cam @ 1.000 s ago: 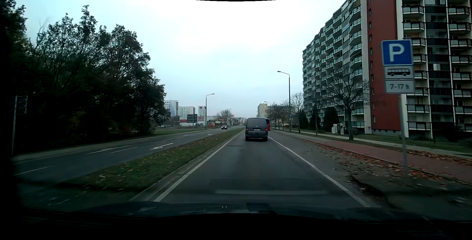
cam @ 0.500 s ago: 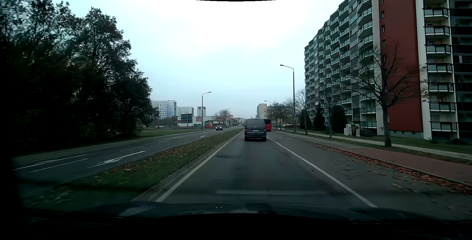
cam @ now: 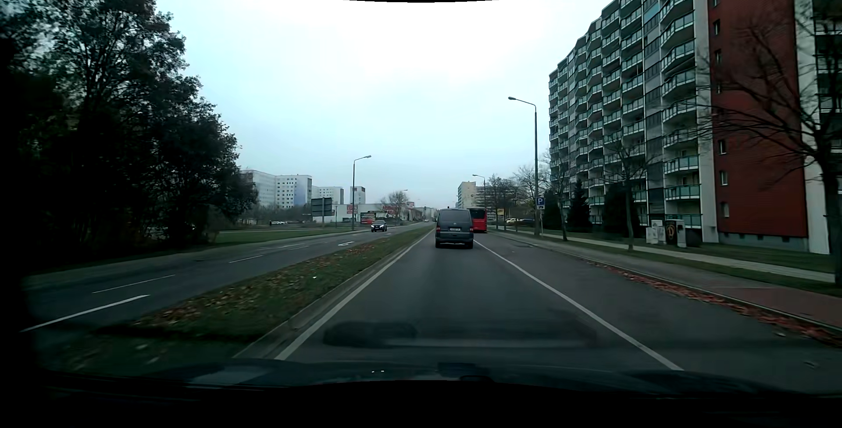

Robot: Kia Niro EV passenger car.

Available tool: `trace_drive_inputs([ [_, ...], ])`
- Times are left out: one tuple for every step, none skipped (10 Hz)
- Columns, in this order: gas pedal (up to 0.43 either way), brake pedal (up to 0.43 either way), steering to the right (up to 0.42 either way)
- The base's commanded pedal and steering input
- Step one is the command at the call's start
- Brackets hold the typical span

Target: Follow the waypoints while adhering to traffic rules and regulations

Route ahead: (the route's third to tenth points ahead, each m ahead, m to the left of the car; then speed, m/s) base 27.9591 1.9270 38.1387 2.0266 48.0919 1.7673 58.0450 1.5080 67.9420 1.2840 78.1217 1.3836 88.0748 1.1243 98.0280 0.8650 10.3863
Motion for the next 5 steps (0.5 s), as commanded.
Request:
trace_drive_inputs([
  [0.177,0.000,0.001],
  [0.177,0.000,0.001],
  [0.177,0.000,0.000],
  [0.177,0.000,-0.002],
  [0.169,0.000,-0.002],
])
